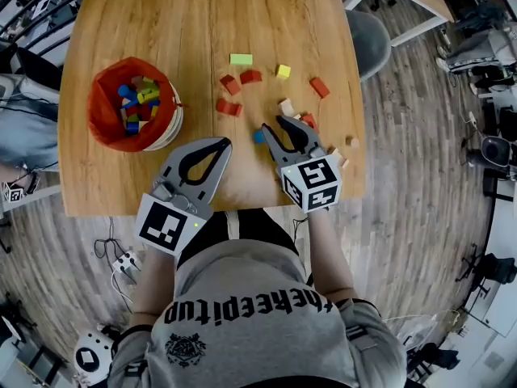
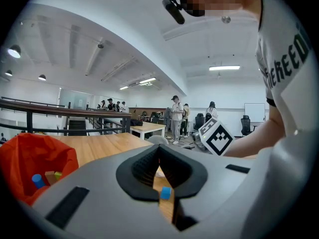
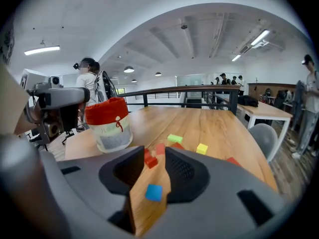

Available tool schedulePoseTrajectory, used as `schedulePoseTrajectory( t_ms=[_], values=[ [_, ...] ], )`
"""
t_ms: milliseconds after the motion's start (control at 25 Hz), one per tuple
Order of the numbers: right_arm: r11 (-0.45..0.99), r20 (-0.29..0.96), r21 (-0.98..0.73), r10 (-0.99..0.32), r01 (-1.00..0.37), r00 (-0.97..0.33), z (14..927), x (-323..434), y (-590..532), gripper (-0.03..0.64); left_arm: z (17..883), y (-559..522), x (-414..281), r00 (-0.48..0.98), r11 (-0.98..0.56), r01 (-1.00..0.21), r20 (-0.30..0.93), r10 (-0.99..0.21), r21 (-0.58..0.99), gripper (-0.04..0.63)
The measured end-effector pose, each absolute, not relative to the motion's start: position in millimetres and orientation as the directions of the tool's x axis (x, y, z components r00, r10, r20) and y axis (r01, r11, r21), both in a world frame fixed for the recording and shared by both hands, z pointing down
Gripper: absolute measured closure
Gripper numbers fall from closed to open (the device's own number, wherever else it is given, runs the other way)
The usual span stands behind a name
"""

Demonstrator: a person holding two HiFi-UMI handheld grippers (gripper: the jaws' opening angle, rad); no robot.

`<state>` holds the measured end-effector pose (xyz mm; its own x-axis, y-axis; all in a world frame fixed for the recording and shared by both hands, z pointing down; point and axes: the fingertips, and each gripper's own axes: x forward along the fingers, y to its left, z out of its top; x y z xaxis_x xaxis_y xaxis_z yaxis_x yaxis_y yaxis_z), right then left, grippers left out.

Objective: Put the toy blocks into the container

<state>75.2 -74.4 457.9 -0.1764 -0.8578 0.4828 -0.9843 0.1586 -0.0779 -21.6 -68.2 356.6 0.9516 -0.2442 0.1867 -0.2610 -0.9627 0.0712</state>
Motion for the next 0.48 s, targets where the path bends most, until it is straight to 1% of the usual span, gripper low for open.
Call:
schedulePoseTrajectory(
  t_ms=[480],
  values=[
    [0.122,0.572,-0.134,-0.801,-0.983,-0.177,512.0,66.6,-62.4,0.483,369.7,-66.9,-26.2,0.951,-0.968,-0.240,0.218,-0.218,0.080,0.580]
  ],
)
